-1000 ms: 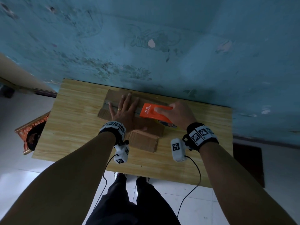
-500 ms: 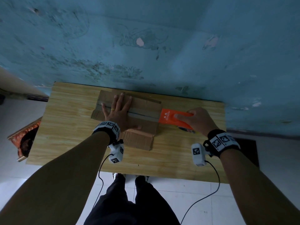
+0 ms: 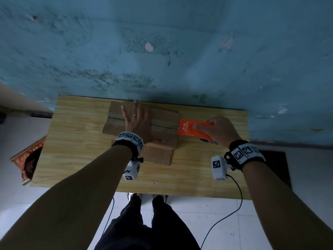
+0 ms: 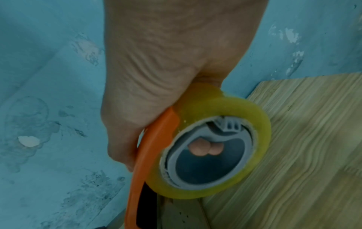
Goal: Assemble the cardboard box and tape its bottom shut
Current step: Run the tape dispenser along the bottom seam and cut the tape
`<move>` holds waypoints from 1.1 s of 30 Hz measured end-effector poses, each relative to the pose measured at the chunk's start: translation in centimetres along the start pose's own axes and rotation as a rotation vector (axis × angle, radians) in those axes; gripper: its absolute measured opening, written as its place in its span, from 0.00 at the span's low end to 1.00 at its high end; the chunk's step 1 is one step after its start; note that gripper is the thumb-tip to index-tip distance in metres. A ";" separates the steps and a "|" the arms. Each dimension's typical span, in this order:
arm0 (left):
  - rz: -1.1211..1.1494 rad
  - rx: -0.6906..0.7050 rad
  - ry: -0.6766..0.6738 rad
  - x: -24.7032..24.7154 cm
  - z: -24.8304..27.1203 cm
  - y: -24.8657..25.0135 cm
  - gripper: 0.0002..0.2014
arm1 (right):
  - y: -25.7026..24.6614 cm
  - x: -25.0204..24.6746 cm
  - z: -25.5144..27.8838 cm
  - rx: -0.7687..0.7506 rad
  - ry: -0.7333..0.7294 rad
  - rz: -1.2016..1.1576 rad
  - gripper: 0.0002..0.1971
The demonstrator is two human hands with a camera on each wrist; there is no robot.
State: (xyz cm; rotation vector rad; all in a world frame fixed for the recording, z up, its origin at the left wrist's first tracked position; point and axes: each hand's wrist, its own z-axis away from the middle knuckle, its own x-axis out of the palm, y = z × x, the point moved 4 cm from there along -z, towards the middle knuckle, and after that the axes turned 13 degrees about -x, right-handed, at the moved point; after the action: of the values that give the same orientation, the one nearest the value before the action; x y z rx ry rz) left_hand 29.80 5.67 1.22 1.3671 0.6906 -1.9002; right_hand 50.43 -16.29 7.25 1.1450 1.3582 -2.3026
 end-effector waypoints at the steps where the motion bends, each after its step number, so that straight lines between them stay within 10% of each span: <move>1: 0.025 0.077 0.007 0.1 0.1 0.8 0.78 | 0.3 -0.1 0.2 0.006 0.001 -0.004 0.32; 6: 0.045 0.349 -0.060 0.5 1.0 4.2 0.75 | 1.4 -0.8 0.9 0.022 0.000 -0.005 0.31; 33: -0.253 0.236 -0.094 0.3 -0.9 2.6 0.78 | 1.9 1.0 1.5 0.003 -0.045 -0.197 0.23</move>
State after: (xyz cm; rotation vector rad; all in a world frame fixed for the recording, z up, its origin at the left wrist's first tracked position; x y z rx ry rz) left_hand 32.31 4.62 0.61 1.3731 0.6329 -2.2920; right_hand 50.00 -18.40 5.68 0.9945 1.5119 -2.4490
